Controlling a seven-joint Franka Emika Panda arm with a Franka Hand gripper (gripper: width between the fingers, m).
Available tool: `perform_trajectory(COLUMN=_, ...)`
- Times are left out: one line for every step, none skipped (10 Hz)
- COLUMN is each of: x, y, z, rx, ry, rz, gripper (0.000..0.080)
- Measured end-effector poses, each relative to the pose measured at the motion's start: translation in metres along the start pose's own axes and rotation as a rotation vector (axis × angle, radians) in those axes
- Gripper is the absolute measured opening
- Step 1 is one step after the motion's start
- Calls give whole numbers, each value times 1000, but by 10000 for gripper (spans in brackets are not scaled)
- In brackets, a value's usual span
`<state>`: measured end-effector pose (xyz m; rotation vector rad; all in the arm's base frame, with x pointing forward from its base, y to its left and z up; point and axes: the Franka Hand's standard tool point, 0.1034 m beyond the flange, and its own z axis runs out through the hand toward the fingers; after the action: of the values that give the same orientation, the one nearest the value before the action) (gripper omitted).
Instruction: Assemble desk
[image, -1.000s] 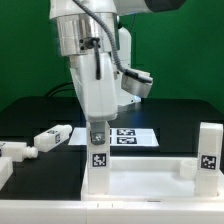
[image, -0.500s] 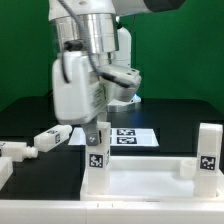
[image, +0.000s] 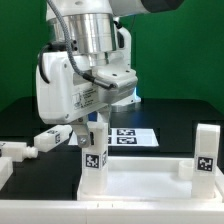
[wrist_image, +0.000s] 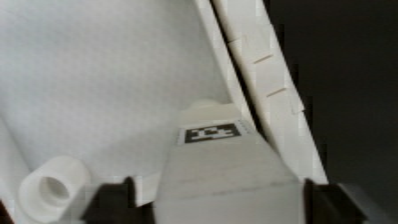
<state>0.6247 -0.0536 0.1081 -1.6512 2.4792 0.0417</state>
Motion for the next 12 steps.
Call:
perform_trajectory(x=-8, y=1, z=-9, rx=-3, ry=-14, rz=-57, gripper=605)
perform_trajectory(x=-16, y=4, z=-20, rx=3, ry=-29, rz=-87, gripper=605)
perform_trajectory(x=-28, y=12, z=-35, rx=-12, ry=-48, rz=-88, gripper=636)
perform_trajectory(x=-37, y=14, z=-48, rx=-18, ry=-56, rz=-93, gripper=646)
perform_trajectory(x=-34, y=13, z=-44, rx=-14, ry=-54, rz=-98, gripper=646)
perform_trajectory(x=-34, y=14, z=-40, rx=-19, ry=-51, rz=-99, gripper=648)
perform_trajectory(x=-34, y=14, z=-40, rx=-19, ry=-51, rz=-100, gripper=648)
perform_trajectory(x=-35, y=16, z=-39, rx=-22, ry=-50, rz=-103, gripper=648)
perform_trajectory(x=-38, y=23, z=-33, rx=-29, ry=-45, rz=-131, gripper=648)
perform_trajectory(x=-36, y=39, z=-20, rx=-33, ry=-29, rz=-151, gripper=648)
perform_trajectory(x=-28, y=61, z=-1, rx=-54, ry=-5, rz=-167, gripper=648)
perform_trajectory(x=-27, y=74, z=10, rx=-70, ry=10, rz=-173, gripper=648)
